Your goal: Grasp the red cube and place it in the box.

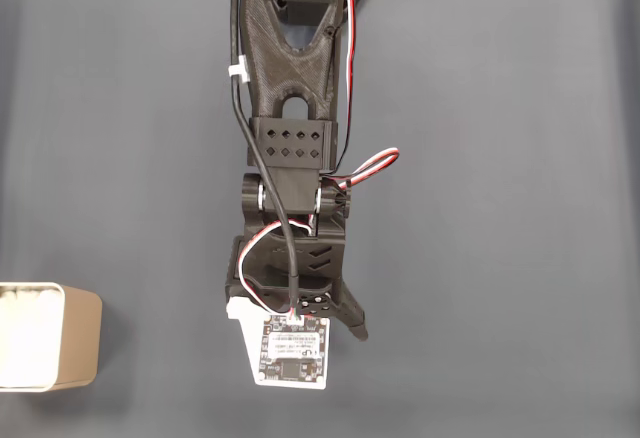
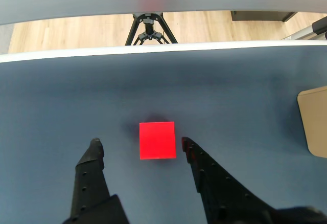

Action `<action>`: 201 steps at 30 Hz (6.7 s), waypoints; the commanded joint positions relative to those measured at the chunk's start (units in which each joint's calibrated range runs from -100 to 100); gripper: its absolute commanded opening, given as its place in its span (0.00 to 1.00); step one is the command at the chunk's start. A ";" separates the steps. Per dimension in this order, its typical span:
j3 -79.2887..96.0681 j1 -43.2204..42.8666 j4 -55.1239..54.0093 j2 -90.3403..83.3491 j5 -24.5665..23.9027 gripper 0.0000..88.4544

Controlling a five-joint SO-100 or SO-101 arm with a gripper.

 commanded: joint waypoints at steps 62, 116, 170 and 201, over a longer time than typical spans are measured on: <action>-5.24 -1.15 -1.50 2.69 1.42 0.08; -18.47 11.14 6.37 -7.63 -1.42 0.08; -43.93 23.14 5.55 10.31 -2.69 0.08; -48.95 27.90 4.65 14.30 -1.56 0.08</action>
